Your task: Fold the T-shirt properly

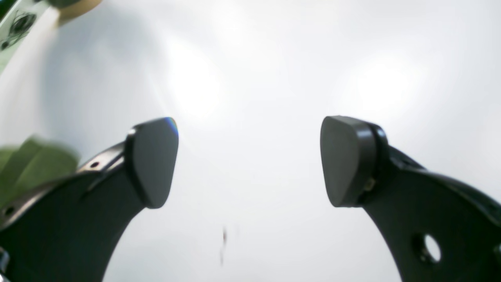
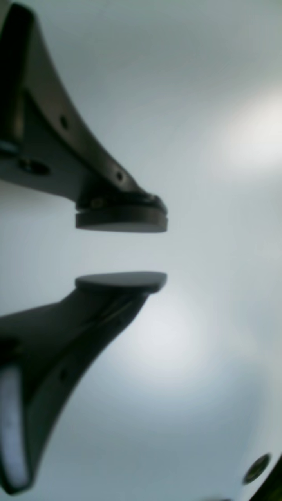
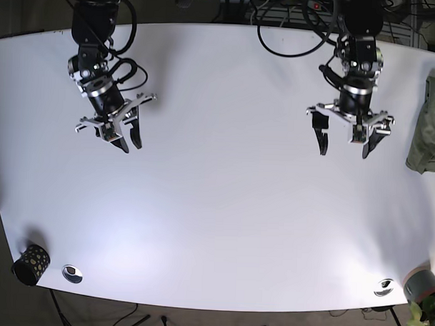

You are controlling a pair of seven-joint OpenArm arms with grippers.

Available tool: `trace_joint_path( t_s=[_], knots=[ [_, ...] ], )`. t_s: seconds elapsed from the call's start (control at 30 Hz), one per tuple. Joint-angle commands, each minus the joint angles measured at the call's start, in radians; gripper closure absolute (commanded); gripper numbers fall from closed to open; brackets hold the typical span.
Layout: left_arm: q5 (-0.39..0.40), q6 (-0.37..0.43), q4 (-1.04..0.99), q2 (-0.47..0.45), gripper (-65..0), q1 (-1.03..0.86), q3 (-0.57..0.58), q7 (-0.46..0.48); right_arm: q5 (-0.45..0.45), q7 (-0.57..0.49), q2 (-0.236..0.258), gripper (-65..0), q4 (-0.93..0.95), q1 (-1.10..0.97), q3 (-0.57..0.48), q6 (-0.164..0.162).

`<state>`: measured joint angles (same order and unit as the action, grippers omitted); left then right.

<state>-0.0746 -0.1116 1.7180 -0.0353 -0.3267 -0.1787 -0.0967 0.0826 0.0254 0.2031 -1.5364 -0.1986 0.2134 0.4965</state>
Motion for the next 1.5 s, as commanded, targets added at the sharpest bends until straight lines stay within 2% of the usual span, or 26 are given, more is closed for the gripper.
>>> trace_joint_path(
  t_s=[0.0, 0.1, 0.2, 0.37, 0.47, 0.63, 1.0, 1.23, 1.47],
  knots=[
    [0.005, 0.002, 0.075, 0.024, -52.4, -0.053, -0.002, 0.031, -0.033, -0.037, 0.012, -16.6, -0.043, -0.022, 0.010, -0.005],
    [0.006, 0.002, 0.133, 0.062, -52.4, -0.154, -0.002, 0.019, -0.117, -0.037, 0.052, -16.6, -0.069, -0.088, 0.010, -0.005],
    [0.009, 0.002, 0.199, 0.076, -52.4, -0.239, 0.002, -0.051, -0.191, -0.037, 0.088, -16.6, -0.077, -0.158, 0.010, -0.006],
    [0.094, 0.000, 0.256, 0.096, -52.4, -0.352, 0.011, -0.105, -0.220, -0.037, 0.101, -16.6, -0.117, -0.267, 0.024, -0.011],
    [0.134, 0.000, 0.276, 0.100, -52.4, -0.427, 0.009, -0.102, -0.223, -0.037, 0.091, -16.6, -0.168, -0.344, 0.067, -0.006],
    [0.141, 0.003, 0.271, 0.124, -52.2, -0.512, 0.009, -0.100, -0.223, -0.037, 0.065, -16.6, -0.226, -0.453, 0.091, -0.006],
    [0.137, 0.002, 0.270, 0.160, -52.2, -0.647, -0.018, -0.108, -0.223, -0.037, 0.052, -16.6, -0.260, -0.623, 0.088, -0.006],
    [0.137, 0.002, 0.270, 0.159, -52.2, -0.757, -0.022, -0.108, -0.223, -0.035, 0.002, -16.6, -0.295, -0.767, 0.087, -0.005],
    [0.140, -0.003, 0.227, 0.159, -52.2, -0.851, -0.048, -0.107, -0.223, -0.035, -0.026, -16.6, -0.292, -0.882, 0.087, -0.005]
  ],
)
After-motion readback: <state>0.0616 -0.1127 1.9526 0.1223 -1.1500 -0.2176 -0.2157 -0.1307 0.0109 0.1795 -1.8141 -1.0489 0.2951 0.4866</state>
